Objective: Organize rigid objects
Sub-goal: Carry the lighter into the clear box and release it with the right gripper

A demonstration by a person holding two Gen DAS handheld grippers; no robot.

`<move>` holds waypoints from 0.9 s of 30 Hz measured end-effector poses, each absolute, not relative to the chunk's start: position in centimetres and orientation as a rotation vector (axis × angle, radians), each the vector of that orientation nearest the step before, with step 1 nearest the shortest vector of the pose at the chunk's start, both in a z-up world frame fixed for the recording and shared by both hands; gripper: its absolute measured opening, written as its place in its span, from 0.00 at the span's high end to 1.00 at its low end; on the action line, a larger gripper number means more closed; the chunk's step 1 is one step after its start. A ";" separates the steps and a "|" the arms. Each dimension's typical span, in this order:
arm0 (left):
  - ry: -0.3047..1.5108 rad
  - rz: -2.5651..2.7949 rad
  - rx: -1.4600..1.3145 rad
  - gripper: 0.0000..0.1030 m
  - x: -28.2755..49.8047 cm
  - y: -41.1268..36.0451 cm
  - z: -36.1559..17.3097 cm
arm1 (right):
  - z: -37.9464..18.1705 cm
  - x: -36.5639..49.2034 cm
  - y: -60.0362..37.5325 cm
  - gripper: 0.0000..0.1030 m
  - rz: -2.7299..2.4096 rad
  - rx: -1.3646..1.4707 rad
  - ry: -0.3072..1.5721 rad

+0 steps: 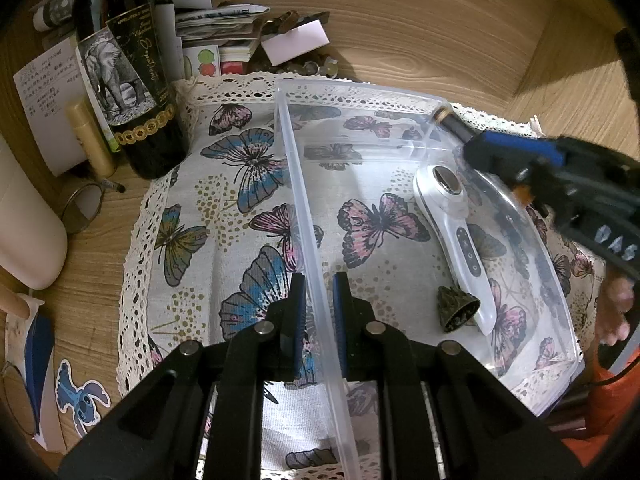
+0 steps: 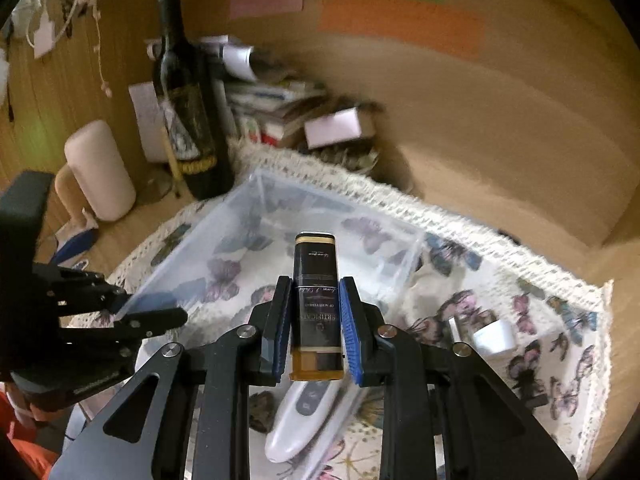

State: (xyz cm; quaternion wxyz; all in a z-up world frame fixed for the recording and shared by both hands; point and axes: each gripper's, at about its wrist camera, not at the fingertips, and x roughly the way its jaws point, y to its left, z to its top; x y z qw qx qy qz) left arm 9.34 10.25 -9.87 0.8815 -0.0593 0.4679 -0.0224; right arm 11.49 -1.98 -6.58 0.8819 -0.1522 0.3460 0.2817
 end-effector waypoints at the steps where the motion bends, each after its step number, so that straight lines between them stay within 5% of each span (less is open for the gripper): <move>1: 0.974 -0.047 -0.123 0.87 9.3 10.2 -9.9 | -7.0 11.7 -1.8 0.79 0.594 -0.318 0.741; 12: 0.972 -0.050 -0.122 0.87 9.3 10.2 -9.9 | -9.5 12.3 -0.5 0.79 0.621 -0.353 0.855; 27: 0.972 -0.049 -0.121 0.87 9.3 10.2 -9.9 | -4.9 11.5 -3.9 0.78 0.526 -0.279 0.707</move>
